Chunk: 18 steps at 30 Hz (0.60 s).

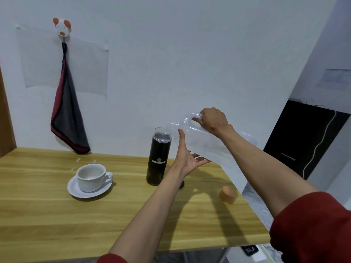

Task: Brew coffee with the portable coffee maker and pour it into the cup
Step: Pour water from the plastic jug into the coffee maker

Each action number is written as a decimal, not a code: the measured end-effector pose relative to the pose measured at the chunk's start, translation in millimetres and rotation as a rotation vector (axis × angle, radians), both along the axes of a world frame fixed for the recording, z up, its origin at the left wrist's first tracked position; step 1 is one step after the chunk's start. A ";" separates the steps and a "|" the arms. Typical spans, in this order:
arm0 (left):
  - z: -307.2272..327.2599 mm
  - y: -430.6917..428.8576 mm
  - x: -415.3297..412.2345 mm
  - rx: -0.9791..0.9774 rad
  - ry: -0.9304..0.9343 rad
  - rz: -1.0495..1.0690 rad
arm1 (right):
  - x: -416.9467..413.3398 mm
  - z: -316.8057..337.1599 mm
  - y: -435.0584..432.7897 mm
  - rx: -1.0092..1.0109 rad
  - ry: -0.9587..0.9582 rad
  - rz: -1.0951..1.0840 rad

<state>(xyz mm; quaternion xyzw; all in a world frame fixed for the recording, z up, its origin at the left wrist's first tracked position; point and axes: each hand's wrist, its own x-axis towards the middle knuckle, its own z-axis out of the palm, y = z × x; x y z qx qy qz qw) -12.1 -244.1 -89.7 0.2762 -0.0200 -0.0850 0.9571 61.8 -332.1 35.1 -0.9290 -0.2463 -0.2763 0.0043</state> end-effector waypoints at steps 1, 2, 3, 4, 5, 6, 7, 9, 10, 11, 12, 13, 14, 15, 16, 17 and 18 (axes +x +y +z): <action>0.2 -0.1 0.3 -0.005 0.002 -0.005 | -0.1 0.4 0.1 -0.004 -0.001 -0.006; 0.5 -0.4 0.8 -0.010 0.005 -0.009 | -0.1 0.8 0.4 -0.010 -0.002 -0.012; 0.6 -0.8 1.0 -0.016 0.009 -0.011 | -0.1 1.3 0.8 -0.017 -0.004 -0.016; 0.8 -0.9 1.3 -0.023 0.012 -0.014 | -0.3 1.7 1.3 -0.023 -0.006 -0.020; 1.0 -1.1 1.5 -0.028 0.014 -0.017 | -0.5 2.0 1.9 -0.030 -0.007 -0.023; 1.3 -1.4 1.6 -0.032 0.016 -0.021 | -0.6 2.3 2.4 -0.037 -0.007 -0.025; 1.3 -1.7 1.4 -0.036 0.017 -0.025 | -0.7 2.9 2.9 -0.045 -0.007 -0.027; 2.0 -2.2 1.2 -0.042 0.014 -0.026 | -0.4 4.6 3.4 -0.049 -0.006 -0.025; 2.8 -2.0 1.0 -0.044 0.016 -0.022 | 0.0 5.4 3.8 -0.049 -0.004 -0.022; 3.7 -2.1 0.6 -0.048 0.020 -0.019 | 0.3 5.9 4.5 -0.053 -0.001 -0.021; 4.5 -2.3 0.3 -0.051 0.023 -0.016 | 0.1 6.5 5.0 -0.057 0.002 -0.020; 5.1 -2.5 -0.1 -0.054 0.025 -0.016 | 0.1 6.9 5.3 -0.056 0.005 -0.019; 5.9 -2.6 -0.4 -0.054 0.025 -0.016 | 0.2 7.4 5.4 -0.051 0.006 -0.018; 6.6 -2.9 -0.9 -0.055 0.026 -0.016 | 0.3 7.6 5.2 -0.048 0.006 -0.017; 7.1 -2.7 -1.2 -0.055 0.028 -0.016 | 0.3 7.8 5.4 -0.048 0.007 -0.018; 7.1 -2.6 -1.3 -0.058 0.029 -0.017 | 0.4 8.1 5.6 -0.051 0.006 -0.020; 7.1 -2.8 -1.3 -0.063 0.032 -0.018 | 0.6 8.7 5.8 -0.056 0.006 -0.021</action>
